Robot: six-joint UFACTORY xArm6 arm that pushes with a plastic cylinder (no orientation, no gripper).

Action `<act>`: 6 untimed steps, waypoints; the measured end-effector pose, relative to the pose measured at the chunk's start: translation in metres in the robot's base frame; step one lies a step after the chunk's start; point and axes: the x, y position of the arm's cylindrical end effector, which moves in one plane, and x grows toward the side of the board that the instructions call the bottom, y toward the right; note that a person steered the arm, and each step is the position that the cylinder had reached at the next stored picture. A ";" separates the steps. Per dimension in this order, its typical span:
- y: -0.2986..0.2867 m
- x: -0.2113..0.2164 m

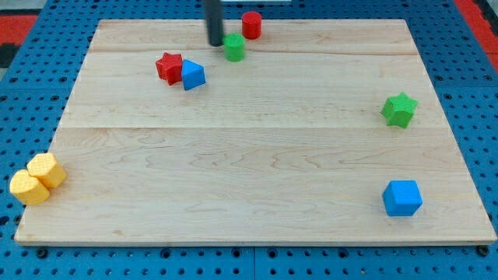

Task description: Slide the green circle close to the green star

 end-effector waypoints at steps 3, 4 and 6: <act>0.070 0.104; 0.081 0.125; 0.130 0.152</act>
